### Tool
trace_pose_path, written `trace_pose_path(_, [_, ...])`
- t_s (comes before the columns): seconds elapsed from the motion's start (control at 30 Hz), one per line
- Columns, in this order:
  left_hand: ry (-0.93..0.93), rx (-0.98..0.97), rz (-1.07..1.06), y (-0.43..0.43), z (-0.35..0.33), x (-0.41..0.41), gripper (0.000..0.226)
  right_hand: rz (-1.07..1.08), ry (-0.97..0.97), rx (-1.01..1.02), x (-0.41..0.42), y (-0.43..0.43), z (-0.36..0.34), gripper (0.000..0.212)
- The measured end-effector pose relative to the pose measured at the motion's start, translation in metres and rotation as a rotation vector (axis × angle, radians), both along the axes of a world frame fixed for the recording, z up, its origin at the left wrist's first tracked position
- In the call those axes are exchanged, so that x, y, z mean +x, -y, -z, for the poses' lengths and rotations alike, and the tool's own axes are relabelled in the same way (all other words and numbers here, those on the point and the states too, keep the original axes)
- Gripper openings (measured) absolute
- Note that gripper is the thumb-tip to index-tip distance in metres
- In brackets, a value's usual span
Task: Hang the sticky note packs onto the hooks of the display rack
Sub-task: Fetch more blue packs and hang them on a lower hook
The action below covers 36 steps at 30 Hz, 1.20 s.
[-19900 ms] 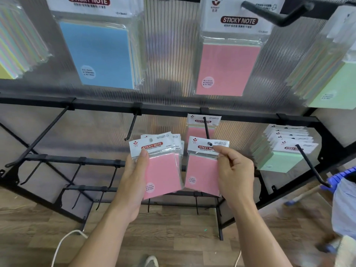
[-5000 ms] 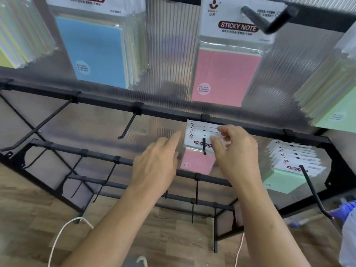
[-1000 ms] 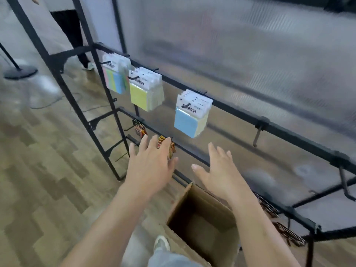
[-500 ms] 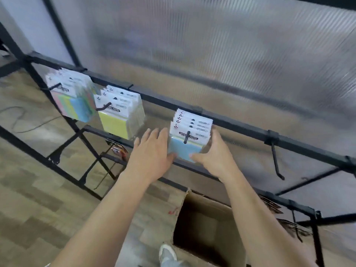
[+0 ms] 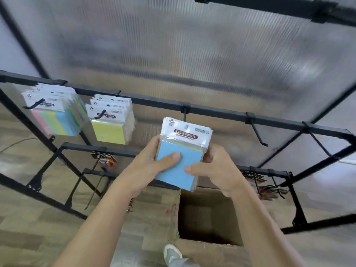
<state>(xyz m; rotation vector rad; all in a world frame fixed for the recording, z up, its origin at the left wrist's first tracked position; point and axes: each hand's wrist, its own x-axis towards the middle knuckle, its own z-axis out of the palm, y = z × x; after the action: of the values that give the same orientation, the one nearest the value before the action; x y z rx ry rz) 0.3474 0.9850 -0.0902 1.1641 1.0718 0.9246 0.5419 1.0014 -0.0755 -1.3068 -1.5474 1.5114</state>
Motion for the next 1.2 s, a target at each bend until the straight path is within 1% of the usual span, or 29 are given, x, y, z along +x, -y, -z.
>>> trace_pose_path(0.13, [0.149, 0.083, 0.029, 0.022, -0.014, 0.004, 0.07, 0.003, -0.1, 0.08, -0.001, 0.03, -0.019, 0.068])
trace_pose_path(0.2, [0.184, 0.107, 0.068, 0.031, -0.022, 0.009, 0.064, 0.029, -0.116, 0.113, 0.004, 0.044, -0.024, 0.069])
trace_pose_path(0.27, [0.186, 0.104, 0.116, 0.037, -0.024, 0.018, 0.064, 0.073, -0.124, 0.131, 0.013, 0.059, -0.023, 0.07])
trace_pose_path(0.43, [0.134, -0.077, 0.318, 0.05, -0.012, 0.066, 0.077, 0.286, -0.17, 0.114, 0.052, 0.104, -0.008, 0.063])
trace_pose_path(0.5, [0.134, -0.144, 0.356, 0.057, -0.008, 0.095, 0.07, 0.385, -0.159, 0.106, 0.076, 0.122, -0.003, 0.061])
trace_pose_path(0.57, [0.109, -0.145, 0.385, 0.065, -0.007, 0.128, 0.058, 0.478, -0.151, 0.103, 0.103, 0.139, 0.0, 0.062])
trace_pose_path(0.6, [0.091, -0.132, 0.401, 0.068, -0.006, 0.146, 0.056, 0.518, -0.155, 0.101, 0.117, 0.148, 0.002, 0.062])
trace_pose_path(0.63, [0.079, -0.121, 0.416, 0.071, -0.004, 0.164, 0.055, 0.551, -0.162, 0.101, 0.133, 0.156, 0.003, 0.061])
trace_pose_path(0.73, [0.065, -0.103, 0.478, 0.079, -0.001, 0.224, 0.056, 0.639, -0.19, 0.12, 0.181, 0.181, 0.003, 0.047])
trace_pose_path(0.8, [0.063, -0.091, 0.512, 0.087, 0.001, 0.268, 0.057, 0.719, -0.204, 0.145, 0.215, 0.198, 0.004, 0.042])
trace_pose_path(0.87, [0.073, -0.086, 0.535, 0.097, 0.001, 0.317, 0.058, 0.823, -0.191, 0.183, 0.254, 0.213, 0.006, 0.044])
trace_pose_path(1.0, [0.101, -0.107, 0.578, 0.123, -0.002, 0.423, 0.06, 1.015, -0.105, 0.258, 0.343, 0.242, 0.006, 0.058])
trace_pose_path(1.07, [0.104, -0.116, 0.606, 0.136, -0.003, 0.473, 0.063, 1.093, -0.076, 0.287, 0.387, 0.258, 0.004, 0.058])
trace_pose_path(1.2, [0.072, -0.123, 0.654, 0.156, -0.003, 0.556, 0.054, 1.258, -0.012, 0.34, 0.468, 0.283, 0.006, 0.052])
